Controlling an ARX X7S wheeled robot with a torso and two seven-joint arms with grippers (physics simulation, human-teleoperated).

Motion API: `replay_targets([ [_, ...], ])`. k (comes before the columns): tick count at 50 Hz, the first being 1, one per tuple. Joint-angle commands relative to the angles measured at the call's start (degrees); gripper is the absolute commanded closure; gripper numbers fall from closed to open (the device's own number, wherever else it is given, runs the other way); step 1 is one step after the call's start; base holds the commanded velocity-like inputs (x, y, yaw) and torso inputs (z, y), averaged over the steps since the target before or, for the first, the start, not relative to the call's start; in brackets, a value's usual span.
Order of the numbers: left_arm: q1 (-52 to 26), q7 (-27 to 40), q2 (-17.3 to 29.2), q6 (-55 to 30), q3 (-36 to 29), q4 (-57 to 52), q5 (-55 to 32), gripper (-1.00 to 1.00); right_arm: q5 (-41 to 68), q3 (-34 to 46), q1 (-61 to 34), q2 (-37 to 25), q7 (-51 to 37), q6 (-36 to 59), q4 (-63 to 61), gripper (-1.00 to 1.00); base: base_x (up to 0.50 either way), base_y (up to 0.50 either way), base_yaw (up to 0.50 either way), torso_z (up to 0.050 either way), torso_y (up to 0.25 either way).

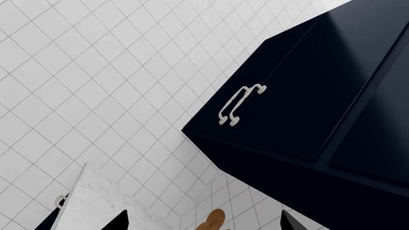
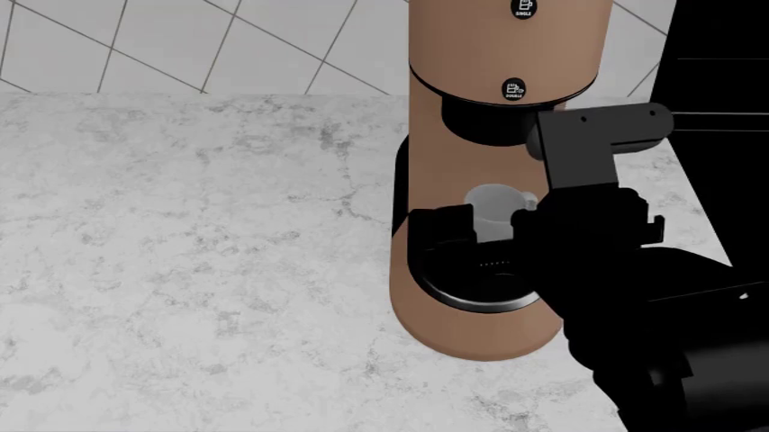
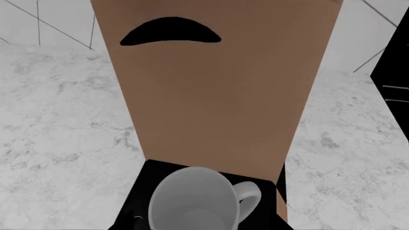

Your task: Pick the mug from under the coffee machine dispenser and place it on the counter.

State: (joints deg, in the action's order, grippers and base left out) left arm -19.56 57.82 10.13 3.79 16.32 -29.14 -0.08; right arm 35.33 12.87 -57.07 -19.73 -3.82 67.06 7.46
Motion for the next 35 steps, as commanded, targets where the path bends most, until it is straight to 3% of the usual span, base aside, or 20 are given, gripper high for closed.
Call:
replay_targets([
  [1, 0.1, 0.4, 0.3, 0.1, -0.2, 0.2, -0.1, -1.00, -1.1, 1.7, -0.2, 0.2, 1.1, -2.6, 3.2, -1.00, 0.00, 0.00, 0.00, 0.000, 0.000],
  [14, 0.2, 0.8, 0.6, 0.1, -0.4, 0.0, -0.4, -1.00, -2.0, 2.5, -1.2, 0.7, 1.4, -4.5, 5.3, -1.00, 0.00, 0.00, 0.00, 0.000, 0.000],
  [15, 0.3, 0.8, 0.6, 0.1, -0.4, 0.0, -0.4, -1.00, -1.9, 2.5, -1.1, 0.5, 1.3, -4.3, 4.9, 1.00, 0.00, 0.00, 0.00, 0.000, 0.000],
  [24, 0.3, 1.1, 0.8, 0.1, -0.6, 0.0, -0.3, -1.00, -0.1, 1.6, 0.8, -0.3, -0.5, -1.0, -1.0, 1.00, 0.00, 0.00, 0.00, 0.000, 0.000],
  [28, 0.3, 1.2, 0.9, 0.0, -0.7, -0.1, -0.3, -1.00, 2.9, -1.5, 4.3, -1.5, -3.8, 4.0, -9.6, 1.00, 0.00, 0.00, 0.00, 0.000, 0.000],
  [35, 0.2, 1.5, 1.1, -0.1, -0.9, 0.0, -0.1, -1.00, 13.4, -12.9, 10.6, -1.3, -14.7, 22.0, -34.0, 1.00, 0.00, 0.00, 0.00, 0.000, 0.000],
])
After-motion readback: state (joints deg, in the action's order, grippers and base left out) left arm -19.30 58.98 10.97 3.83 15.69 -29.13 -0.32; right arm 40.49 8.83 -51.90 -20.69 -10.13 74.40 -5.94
